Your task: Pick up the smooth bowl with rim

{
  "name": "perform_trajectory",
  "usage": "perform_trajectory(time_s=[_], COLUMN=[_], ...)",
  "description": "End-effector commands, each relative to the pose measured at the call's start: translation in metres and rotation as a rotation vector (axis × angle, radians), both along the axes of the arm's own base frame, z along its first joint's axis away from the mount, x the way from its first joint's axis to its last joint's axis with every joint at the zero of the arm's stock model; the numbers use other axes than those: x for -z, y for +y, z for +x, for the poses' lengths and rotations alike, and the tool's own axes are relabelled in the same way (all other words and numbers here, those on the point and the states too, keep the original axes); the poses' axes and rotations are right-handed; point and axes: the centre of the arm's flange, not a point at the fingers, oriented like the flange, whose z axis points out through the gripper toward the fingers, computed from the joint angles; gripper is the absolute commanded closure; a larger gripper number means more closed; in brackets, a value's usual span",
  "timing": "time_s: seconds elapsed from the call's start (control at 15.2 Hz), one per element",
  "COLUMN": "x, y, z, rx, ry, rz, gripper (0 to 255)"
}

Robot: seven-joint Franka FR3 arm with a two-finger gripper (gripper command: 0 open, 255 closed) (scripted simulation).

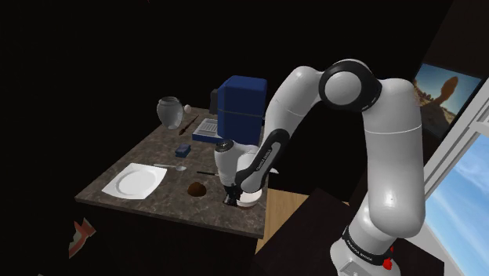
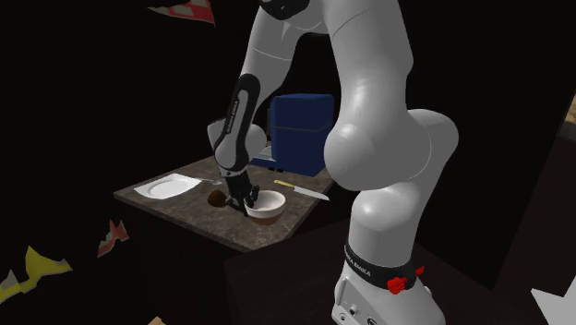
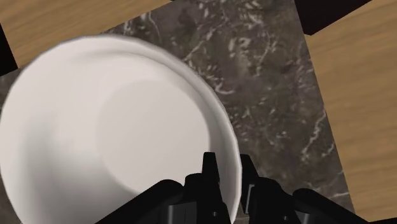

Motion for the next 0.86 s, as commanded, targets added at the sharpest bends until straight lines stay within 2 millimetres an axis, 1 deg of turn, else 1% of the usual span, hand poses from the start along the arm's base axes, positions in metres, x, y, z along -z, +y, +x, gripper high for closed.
perform_trajectory(time_s=[0.0,0.66,0.79], x=[-0.011,-0.064,-0.064], y=[0.000,0.000,0.000], z=[0.001,0.001,0.001], rx=[0.000,0.000,0.000], ry=[0.000,0.000,0.000], rz=[0.000,0.000,0.000], gripper=[255,255,255])
